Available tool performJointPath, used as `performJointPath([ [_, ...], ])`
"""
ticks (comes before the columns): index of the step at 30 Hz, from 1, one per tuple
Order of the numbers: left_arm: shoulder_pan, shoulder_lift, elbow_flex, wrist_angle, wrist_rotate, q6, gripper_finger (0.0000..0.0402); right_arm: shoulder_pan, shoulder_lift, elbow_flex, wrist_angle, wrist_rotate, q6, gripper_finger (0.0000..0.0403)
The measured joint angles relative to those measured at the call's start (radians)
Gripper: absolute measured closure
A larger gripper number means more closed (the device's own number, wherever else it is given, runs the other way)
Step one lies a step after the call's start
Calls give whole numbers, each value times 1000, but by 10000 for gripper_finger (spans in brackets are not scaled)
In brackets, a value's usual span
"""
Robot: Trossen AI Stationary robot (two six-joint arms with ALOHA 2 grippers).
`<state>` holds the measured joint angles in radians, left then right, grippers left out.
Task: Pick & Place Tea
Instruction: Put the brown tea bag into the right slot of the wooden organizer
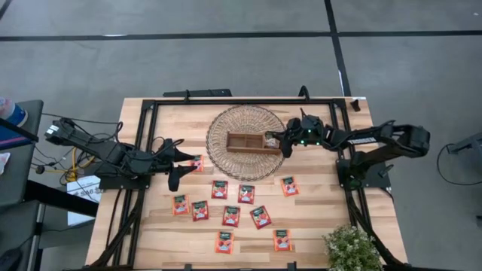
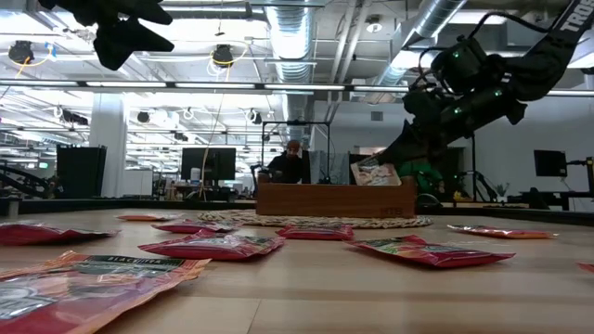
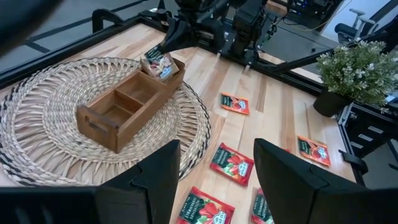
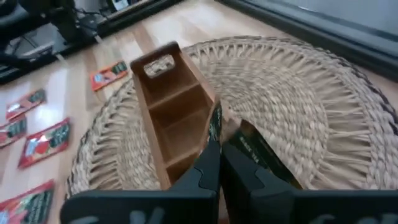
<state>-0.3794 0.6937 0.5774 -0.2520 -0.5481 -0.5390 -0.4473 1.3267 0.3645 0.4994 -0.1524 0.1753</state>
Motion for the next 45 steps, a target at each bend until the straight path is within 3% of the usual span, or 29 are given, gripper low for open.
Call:
performJointPath([
  [20, 0, 0, 0, 0, 29, -12, 205, 2, 33, 0, -10, -6, 23, 403],
  [33, 0, 0, 0, 0, 30, -5, 205, 2, -91, 0, -166, -7, 34, 401],
  [45, 0, 0, 0, 10, 46, 0, 205, 3, -97, 0, -191, -11, 37, 290],
])
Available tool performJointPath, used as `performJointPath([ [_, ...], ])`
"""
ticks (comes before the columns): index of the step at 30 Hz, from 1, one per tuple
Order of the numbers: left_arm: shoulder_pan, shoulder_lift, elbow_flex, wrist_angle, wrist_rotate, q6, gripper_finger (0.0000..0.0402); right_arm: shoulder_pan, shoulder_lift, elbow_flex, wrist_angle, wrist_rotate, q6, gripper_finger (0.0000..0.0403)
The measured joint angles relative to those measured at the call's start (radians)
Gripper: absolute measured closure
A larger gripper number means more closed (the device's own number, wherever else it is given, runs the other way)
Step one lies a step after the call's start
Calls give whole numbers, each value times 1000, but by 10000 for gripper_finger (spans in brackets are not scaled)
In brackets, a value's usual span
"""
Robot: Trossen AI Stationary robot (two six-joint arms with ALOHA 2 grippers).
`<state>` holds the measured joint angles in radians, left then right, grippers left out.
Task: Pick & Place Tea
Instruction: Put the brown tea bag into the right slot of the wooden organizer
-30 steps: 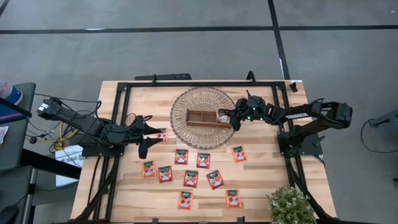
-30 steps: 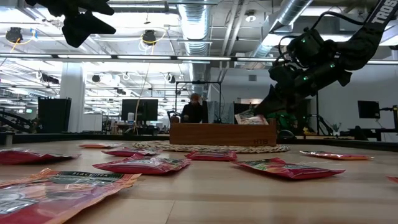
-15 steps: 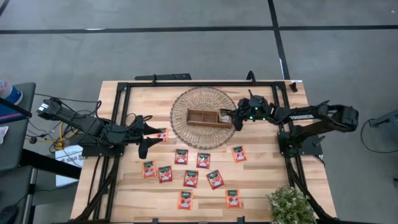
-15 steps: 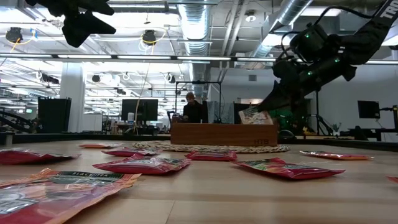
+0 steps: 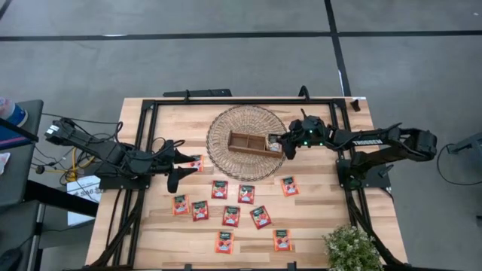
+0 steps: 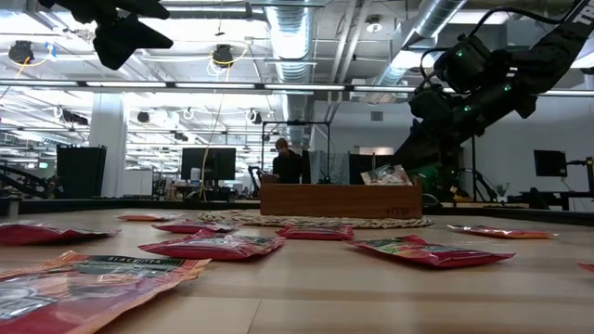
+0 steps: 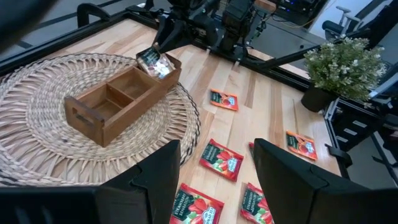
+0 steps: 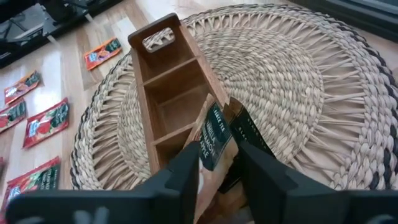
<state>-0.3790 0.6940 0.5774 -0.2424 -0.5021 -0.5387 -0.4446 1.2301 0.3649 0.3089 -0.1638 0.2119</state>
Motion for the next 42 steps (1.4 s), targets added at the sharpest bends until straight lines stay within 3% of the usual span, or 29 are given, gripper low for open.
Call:
performJointPath([
  [4, 0, 0, 0, 0, 0, 1, 205, 0, -2, 3, -1, -21, 12, 264],
  [9, 0, 0, 0, 0, 0, 2, 205, 0, -37, 72, -160, -17, -8, 255],
  [14, 0, 0, 0, 14, 0, 33, 205, 1, -84, 179, -367, 31, -82, 270],
  [21, 0, 9, -1, 16, 0, 34, 205, 37, -41, 273, -448, 141, -168, 310],
  [30, 0, 57, -1, 21, 6, 34, 205, 39, 68, 324, -528, 147, -194, 339],
  [42, 0, 111, -1, 34, 19, 33, 205, 78, 64, 345, -629, 140, -179, 340],
])
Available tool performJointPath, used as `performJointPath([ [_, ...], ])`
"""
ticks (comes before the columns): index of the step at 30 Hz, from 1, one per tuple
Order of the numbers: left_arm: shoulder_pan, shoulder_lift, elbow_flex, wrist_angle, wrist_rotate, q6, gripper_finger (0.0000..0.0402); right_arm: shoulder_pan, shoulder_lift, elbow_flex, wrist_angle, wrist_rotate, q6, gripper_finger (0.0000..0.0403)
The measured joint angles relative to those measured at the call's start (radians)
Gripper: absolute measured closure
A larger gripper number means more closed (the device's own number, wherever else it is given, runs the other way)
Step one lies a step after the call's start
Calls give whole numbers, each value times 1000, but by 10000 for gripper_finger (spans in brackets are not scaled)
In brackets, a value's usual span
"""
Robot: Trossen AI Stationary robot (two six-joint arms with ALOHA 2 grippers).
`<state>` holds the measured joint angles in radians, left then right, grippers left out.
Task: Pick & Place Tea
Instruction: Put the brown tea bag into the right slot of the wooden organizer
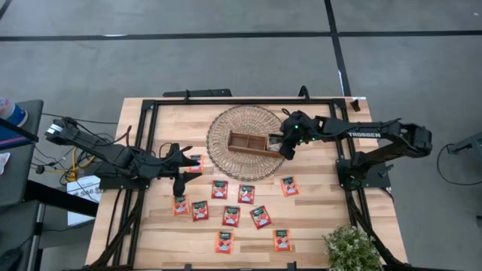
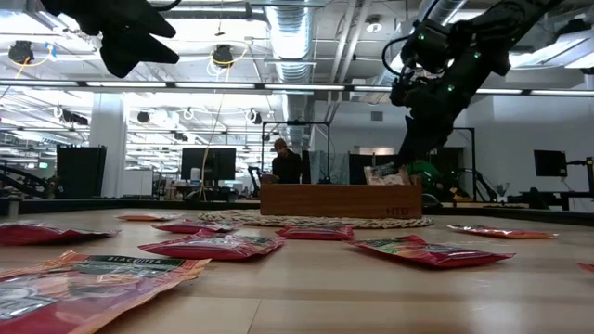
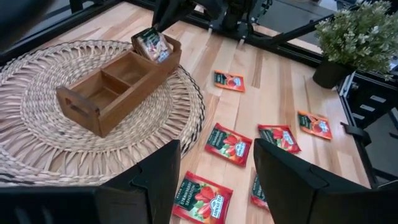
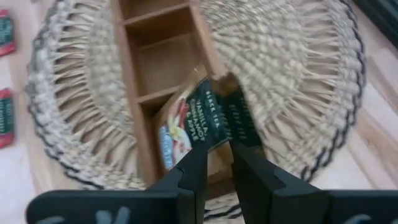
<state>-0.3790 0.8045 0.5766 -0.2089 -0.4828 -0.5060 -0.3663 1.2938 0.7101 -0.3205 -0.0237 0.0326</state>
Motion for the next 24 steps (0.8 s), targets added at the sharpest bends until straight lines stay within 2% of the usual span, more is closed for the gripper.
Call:
performJointPath([
  [24, 0, 7, 0, 28, 14, -1, 205, 107, 0, 24, -109, 50, 39, 340],
])
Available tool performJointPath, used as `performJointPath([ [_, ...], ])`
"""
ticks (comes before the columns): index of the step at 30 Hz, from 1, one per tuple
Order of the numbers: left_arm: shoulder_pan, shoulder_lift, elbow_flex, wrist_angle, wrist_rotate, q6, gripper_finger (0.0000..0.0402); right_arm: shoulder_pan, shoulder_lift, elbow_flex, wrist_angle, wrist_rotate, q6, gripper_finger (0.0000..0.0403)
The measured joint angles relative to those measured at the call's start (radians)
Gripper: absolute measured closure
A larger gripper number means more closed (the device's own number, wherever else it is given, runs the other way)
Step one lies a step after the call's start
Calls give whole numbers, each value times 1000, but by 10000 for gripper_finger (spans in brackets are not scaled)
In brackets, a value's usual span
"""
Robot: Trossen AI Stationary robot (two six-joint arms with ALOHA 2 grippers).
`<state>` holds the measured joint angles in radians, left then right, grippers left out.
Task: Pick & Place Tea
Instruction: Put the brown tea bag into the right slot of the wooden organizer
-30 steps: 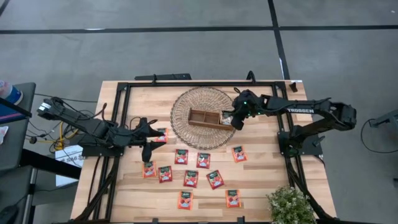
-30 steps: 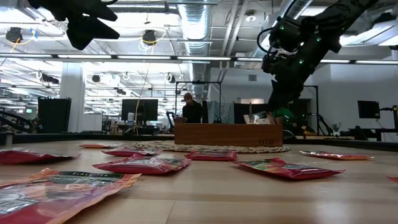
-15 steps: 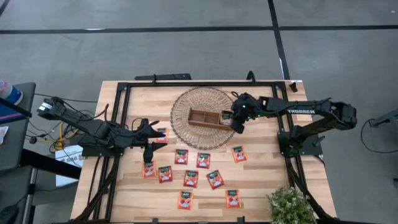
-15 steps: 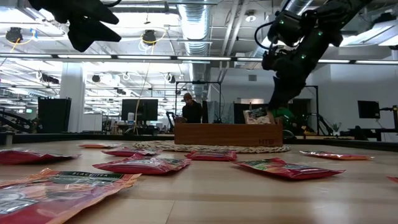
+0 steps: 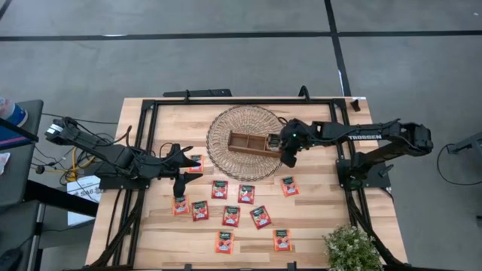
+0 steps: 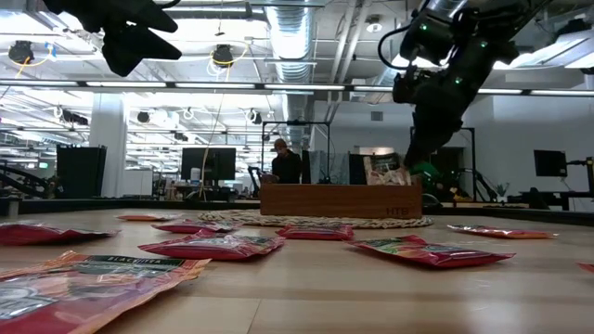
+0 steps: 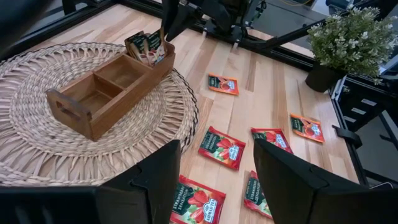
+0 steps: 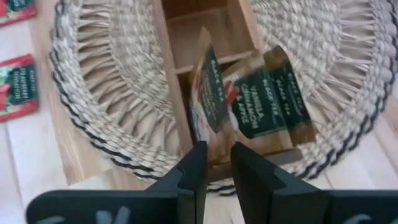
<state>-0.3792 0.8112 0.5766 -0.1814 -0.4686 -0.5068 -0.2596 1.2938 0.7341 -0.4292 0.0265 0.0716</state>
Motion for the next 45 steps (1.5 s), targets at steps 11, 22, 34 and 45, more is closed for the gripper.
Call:
performJointPath([
  [11, 0, 0, 0, 0, 4, 1, 205, 4, -21, 42, -93, 44, 25, 340],
  [22, 0, 0, 0, 9, 5, 27, 205, 37, -67, 131, -57, 53, -36, 340],
  [34, 0, 0, 0, 12, 8, 26, 205, 14, 85, 130, -9, 54, -39, 340],
  [45, 0, 0, 1, 11, 8, 29, 205, 14, 101, 119, -42, 52, -29, 340],
])
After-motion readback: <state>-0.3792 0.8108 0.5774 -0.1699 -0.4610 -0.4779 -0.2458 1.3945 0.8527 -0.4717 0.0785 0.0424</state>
